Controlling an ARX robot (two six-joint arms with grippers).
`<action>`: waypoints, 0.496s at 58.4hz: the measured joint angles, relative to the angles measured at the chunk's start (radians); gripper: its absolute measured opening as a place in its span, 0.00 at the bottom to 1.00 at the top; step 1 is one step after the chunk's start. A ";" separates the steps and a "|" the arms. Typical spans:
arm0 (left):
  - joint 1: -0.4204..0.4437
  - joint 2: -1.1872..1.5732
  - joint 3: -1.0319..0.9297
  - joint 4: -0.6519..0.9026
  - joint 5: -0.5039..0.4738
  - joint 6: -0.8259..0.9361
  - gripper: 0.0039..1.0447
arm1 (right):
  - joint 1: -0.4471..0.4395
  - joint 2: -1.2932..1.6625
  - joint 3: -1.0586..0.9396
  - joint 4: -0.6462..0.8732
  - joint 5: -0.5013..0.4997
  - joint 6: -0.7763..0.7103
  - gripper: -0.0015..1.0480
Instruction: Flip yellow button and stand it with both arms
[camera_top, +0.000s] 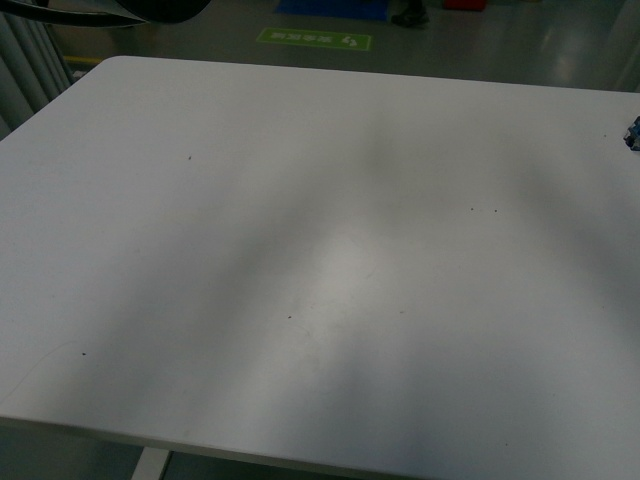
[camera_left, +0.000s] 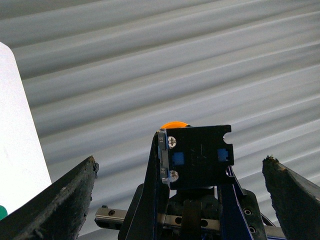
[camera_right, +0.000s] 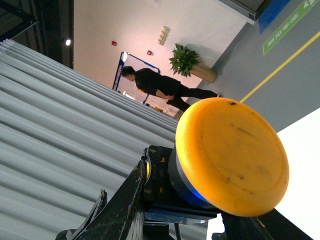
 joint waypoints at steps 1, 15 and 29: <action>0.000 0.000 0.000 0.000 0.000 0.000 0.94 | -0.001 0.000 0.000 0.000 0.000 0.000 0.33; 0.000 0.000 0.000 0.000 0.000 0.000 0.94 | -0.026 -0.004 -0.004 0.000 -0.005 -0.005 0.33; 0.000 0.000 0.000 0.000 -0.002 0.000 0.94 | -0.056 0.003 -0.004 -0.006 -0.005 -0.026 0.33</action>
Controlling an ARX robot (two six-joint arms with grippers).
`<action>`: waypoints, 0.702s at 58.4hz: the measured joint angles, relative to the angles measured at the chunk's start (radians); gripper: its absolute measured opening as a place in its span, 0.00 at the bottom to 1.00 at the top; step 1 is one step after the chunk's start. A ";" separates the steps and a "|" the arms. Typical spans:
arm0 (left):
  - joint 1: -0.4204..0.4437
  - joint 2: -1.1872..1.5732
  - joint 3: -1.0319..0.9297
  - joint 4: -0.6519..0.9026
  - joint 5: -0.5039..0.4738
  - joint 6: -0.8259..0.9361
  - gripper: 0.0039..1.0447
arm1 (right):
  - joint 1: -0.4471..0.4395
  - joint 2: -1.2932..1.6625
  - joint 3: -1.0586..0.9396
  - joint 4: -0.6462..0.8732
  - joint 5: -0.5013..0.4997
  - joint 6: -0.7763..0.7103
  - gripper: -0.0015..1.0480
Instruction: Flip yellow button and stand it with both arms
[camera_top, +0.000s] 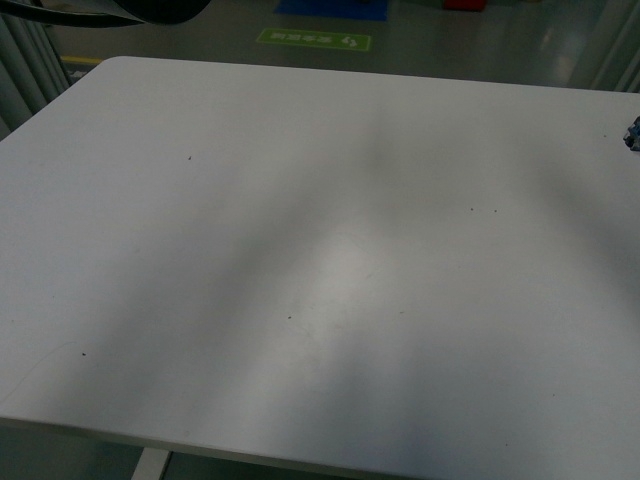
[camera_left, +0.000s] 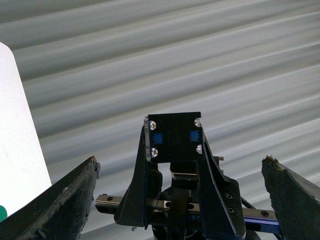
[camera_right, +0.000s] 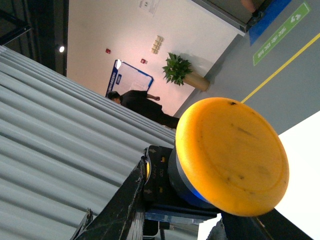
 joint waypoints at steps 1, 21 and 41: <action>-0.003 -0.002 0.000 -0.007 -0.010 0.010 0.93 | -0.002 0.002 0.000 0.000 0.000 -0.002 0.33; 0.107 -0.483 -0.575 -0.337 -1.048 1.398 0.36 | -0.049 0.019 -0.014 0.008 -0.015 -0.017 0.32; 0.251 -0.758 -0.954 -0.273 -0.893 1.565 0.03 | -0.107 0.002 -0.068 0.008 -0.040 -0.054 0.32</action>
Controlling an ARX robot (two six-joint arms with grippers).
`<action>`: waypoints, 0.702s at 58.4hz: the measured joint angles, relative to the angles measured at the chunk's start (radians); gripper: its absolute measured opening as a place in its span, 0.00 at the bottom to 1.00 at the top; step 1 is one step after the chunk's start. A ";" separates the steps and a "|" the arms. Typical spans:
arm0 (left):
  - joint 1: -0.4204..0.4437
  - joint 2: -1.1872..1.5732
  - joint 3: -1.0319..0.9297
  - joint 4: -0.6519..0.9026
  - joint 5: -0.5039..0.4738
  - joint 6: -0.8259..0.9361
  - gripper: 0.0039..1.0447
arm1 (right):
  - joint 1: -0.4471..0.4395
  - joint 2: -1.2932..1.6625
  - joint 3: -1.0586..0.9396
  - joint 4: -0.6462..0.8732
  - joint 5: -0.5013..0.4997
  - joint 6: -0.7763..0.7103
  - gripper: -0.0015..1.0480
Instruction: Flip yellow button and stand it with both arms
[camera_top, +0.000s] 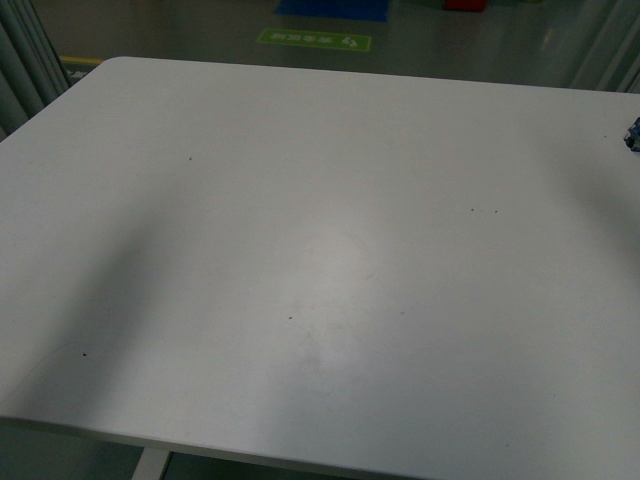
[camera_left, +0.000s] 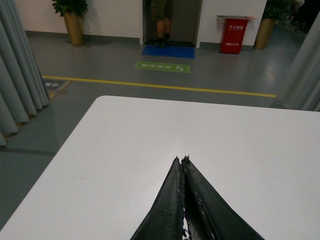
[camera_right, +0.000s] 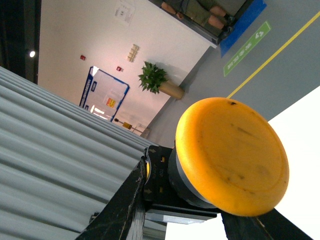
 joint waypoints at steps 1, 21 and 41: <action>0.008 -0.014 -0.014 0.000 0.006 0.000 0.03 | -0.002 -0.002 -0.001 0.000 0.000 -0.001 0.32; 0.118 -0.299 -0.215 -0.086 0.115 0.011 0.03 | -0.036 -0.074 -0.076 0.000 -0.014 -0.033 0.32; 0.227 -0.474 -0.314 -0.167 0.217 0.011 0.03 | -0.044 -0.090 -0.109 0.000 -0.004 -0.064 0.32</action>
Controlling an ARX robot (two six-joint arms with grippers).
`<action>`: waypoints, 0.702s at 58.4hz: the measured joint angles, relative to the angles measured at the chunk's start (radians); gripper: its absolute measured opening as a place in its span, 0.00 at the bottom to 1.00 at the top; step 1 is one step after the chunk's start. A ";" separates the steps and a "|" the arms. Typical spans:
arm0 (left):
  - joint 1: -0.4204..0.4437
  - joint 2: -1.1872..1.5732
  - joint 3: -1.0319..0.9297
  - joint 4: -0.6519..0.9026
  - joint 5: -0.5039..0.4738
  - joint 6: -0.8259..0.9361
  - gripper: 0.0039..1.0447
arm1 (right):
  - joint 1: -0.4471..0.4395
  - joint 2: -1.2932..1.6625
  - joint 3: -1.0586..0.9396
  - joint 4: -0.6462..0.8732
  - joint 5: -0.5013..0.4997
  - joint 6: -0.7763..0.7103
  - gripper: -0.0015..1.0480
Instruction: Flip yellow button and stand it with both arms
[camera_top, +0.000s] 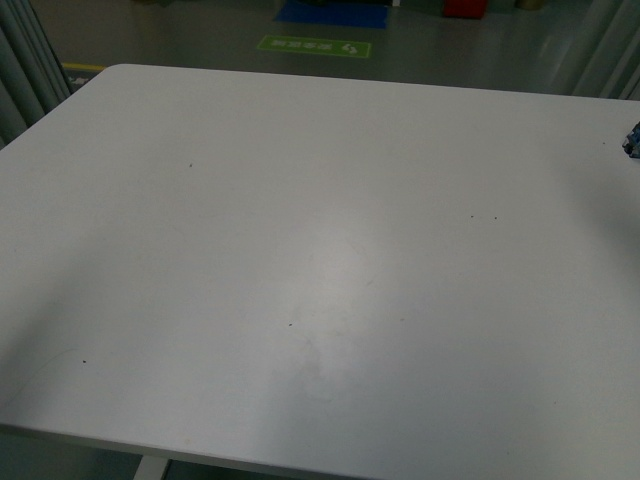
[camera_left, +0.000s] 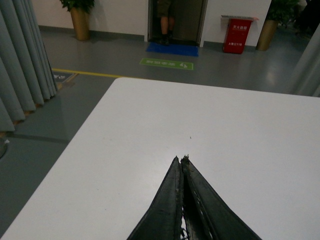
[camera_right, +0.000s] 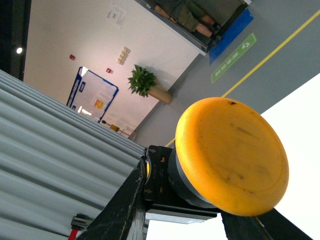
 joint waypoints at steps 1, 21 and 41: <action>0.001 -0.026 0.000 -0.018 0.002 0.000 0.03 | -0.001 0.000 -0.001 0.000 0.001 0.000 0.32; 0.002 -0.265 -0.002 -0.229 0.004 0.000 0.03 | 0.001 0.000 -0.001 -0.002 0.006 -0.005 0.32; 0.002 -0.459 -0.002 -0.414 0.004 0.000 0.03 | 0.013 0.000 -0.001 -0.011 0.018 -0.026 0.32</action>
